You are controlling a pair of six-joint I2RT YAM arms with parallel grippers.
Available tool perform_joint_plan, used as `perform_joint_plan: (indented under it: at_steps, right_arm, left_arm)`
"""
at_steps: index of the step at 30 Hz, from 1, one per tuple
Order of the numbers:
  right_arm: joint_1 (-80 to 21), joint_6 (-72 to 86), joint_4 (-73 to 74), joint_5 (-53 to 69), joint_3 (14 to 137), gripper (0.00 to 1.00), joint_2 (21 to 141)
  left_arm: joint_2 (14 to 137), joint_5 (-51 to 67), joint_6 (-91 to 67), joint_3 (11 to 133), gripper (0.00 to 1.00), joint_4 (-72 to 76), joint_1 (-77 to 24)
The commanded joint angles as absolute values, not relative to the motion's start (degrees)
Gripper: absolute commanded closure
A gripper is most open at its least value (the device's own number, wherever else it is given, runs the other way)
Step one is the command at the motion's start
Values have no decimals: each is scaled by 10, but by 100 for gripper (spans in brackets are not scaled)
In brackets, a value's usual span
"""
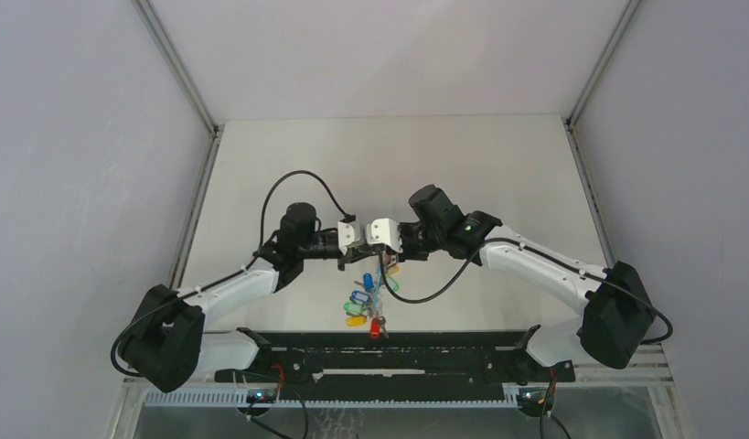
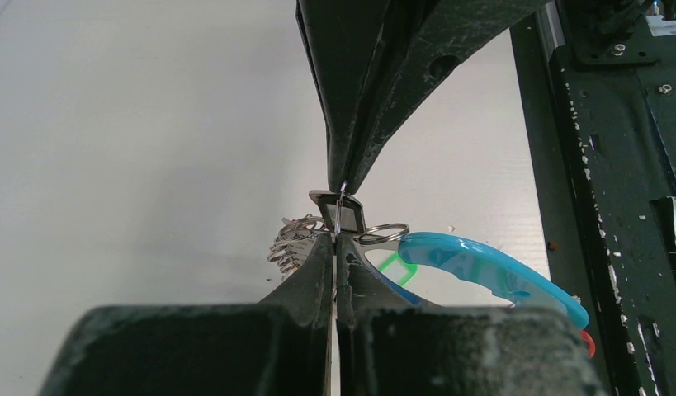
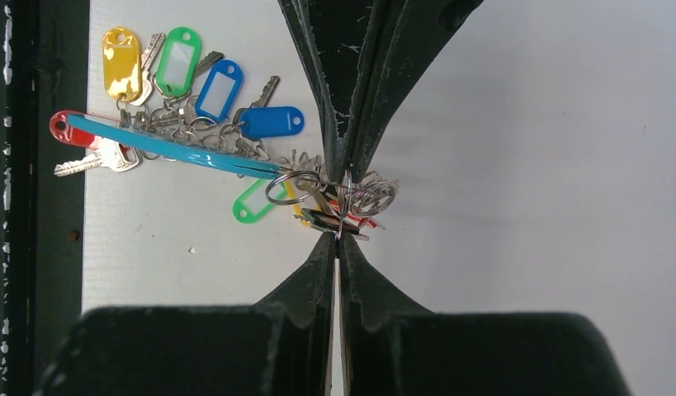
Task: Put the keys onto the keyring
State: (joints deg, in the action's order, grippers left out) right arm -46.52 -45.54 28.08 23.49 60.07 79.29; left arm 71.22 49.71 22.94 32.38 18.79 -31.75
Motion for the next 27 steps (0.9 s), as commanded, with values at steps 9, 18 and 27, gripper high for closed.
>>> perform_joint_plan:
  at_steps: [9,18,27]
  right_arm:
    - [-470,-425,221,273,625,100,784]
    - [-461,-416,200,270,610,100,774]
    - [-453,-412,191,264,597,100,749]
  left_arm:
    - [708,495,196,358,100,263,-326]
    - [709,491,198,351,100,269,-326]
    - [715,460,233,366,100,207,-327]
